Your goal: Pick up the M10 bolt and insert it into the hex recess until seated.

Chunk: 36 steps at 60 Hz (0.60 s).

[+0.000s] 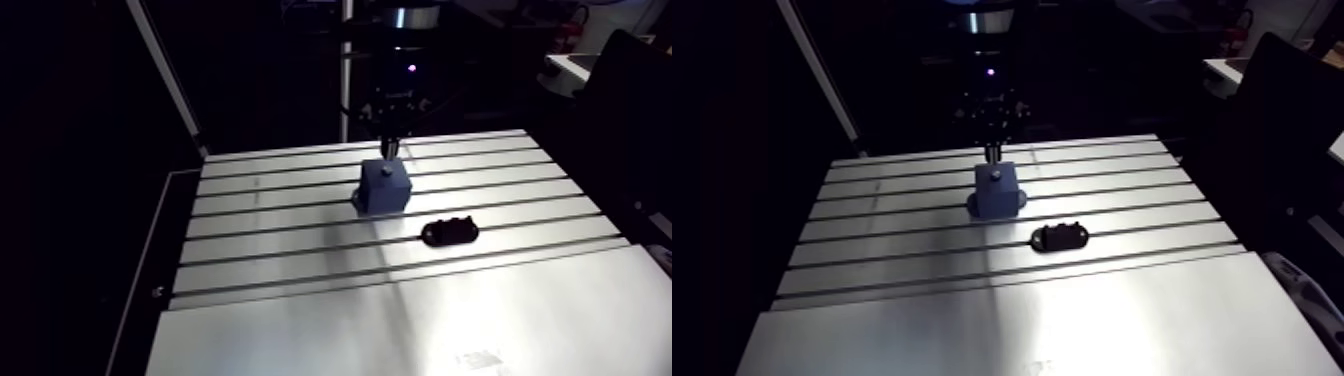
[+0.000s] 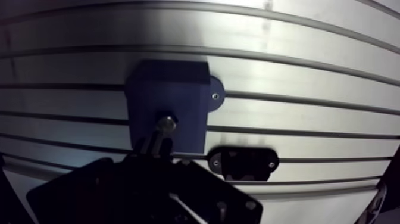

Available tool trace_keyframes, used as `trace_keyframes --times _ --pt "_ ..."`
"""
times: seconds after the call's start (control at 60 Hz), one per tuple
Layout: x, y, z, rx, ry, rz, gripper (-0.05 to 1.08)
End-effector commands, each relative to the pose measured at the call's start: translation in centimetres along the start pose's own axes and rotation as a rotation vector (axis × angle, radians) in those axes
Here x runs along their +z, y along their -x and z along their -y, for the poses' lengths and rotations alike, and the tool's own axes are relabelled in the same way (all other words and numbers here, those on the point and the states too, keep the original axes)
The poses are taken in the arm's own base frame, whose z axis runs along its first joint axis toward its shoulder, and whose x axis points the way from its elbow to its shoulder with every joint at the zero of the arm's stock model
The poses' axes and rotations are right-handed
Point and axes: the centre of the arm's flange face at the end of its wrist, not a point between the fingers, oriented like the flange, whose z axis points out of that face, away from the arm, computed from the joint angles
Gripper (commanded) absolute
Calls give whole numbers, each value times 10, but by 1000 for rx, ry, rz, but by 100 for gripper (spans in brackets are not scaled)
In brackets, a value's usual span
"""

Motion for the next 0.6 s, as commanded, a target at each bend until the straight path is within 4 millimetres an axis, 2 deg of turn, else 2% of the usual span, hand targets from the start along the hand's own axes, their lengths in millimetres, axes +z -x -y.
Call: trace_keyframes --times 0.017,0.6 --pt "2 0 0 0 -2 6 108" --pt "17 7 -3 -4 -8 31 108"
